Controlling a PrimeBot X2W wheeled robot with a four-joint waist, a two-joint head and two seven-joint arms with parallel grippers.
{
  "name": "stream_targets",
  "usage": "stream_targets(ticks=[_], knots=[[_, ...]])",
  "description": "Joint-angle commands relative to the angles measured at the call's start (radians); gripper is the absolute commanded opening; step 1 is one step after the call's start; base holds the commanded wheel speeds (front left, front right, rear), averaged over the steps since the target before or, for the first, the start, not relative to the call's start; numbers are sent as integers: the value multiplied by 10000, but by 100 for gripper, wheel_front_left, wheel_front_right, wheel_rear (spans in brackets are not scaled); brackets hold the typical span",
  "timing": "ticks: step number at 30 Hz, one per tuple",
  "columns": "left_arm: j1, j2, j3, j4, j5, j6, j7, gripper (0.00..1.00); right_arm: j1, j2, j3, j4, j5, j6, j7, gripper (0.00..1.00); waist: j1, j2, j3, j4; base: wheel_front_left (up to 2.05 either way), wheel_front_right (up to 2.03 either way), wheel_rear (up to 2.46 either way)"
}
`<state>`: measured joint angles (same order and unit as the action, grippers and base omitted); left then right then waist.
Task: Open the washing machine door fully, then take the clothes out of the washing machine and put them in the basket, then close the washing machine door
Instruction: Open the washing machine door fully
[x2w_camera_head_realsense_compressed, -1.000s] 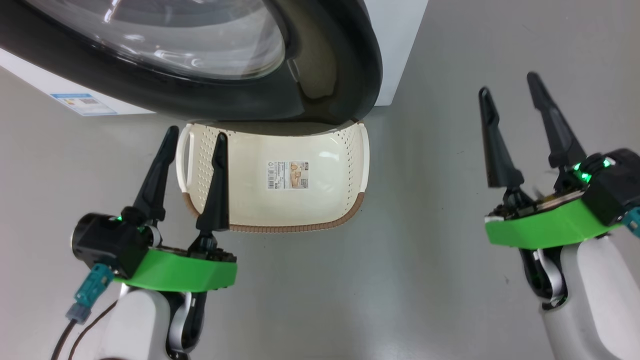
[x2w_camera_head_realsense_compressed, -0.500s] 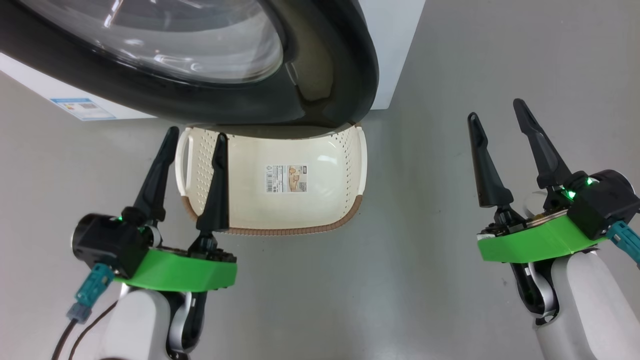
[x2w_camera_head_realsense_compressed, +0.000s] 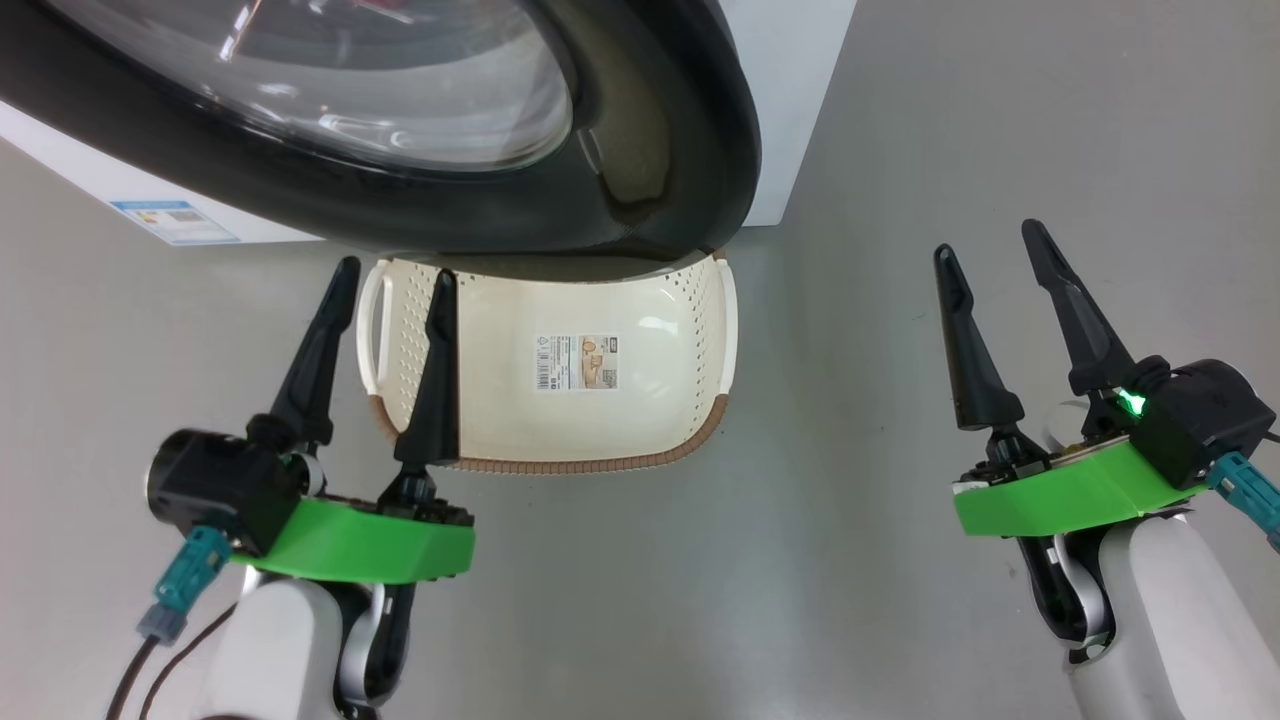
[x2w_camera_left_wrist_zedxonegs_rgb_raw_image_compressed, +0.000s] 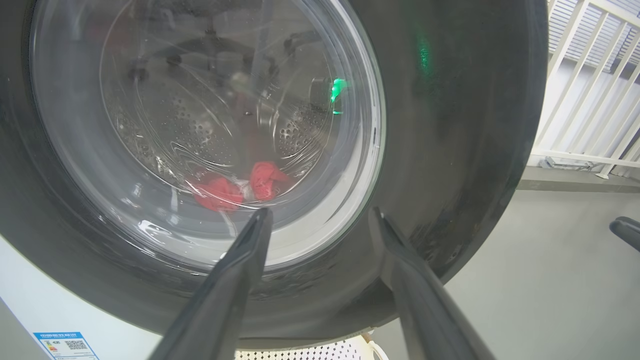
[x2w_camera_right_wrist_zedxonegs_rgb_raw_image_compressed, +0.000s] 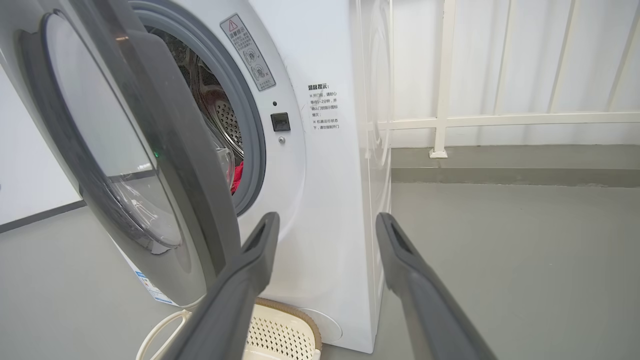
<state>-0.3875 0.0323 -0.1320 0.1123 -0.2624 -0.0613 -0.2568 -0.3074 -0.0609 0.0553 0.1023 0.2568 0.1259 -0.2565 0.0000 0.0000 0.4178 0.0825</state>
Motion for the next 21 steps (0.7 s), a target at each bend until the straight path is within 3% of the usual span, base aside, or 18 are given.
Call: stream_targets(ticks=[1, 2, 3, 4, 5, 13, 21], knots=[[135, 179, 282, -183, 29, -5, -49, 100, 116, 73, 255, -185, 119, 48, -53, 67, 0, 0, -7, 5, 0, 0, 0], [135, 179, 279, -181, 31, -1, -49, 100, 111, 74, 267, -174, 126, 48, -53, 46, 0, 0, -3, 4, 0, 0, 0], [137, 179, 275, -184, 34, 5, -49, 100, 99, 74, 275, -164, 130, 48, -53, 34, 0, 0, -1, 4, 0, 0, 0], [139, 179, 267, -186, 34, 11, -49, 100, 85, 69, 282, -149, 126, 48, -53, 12, 0, 0, 0, 4, 0, 0, 0], [139, 179, 257, -186, 35, 16, -49, 100, 62, 61, 289, -126, 122, 48, -53, 0, 0, 0, 2, 6, 0, 0, 0], [135, 179, 234, -168, 11, 36, -49, 100, -395, -12, 491, 544, 668, 48, -53, 0, 0, 0, -43, 40, 0, 0, 0], [162, 179, 156, -136, -26, 65, -49, 100, -1971, 65, 1144, 2967, 4237, 48, -53, 0, 0, 0, -146, 139, 0, 0, 0]])
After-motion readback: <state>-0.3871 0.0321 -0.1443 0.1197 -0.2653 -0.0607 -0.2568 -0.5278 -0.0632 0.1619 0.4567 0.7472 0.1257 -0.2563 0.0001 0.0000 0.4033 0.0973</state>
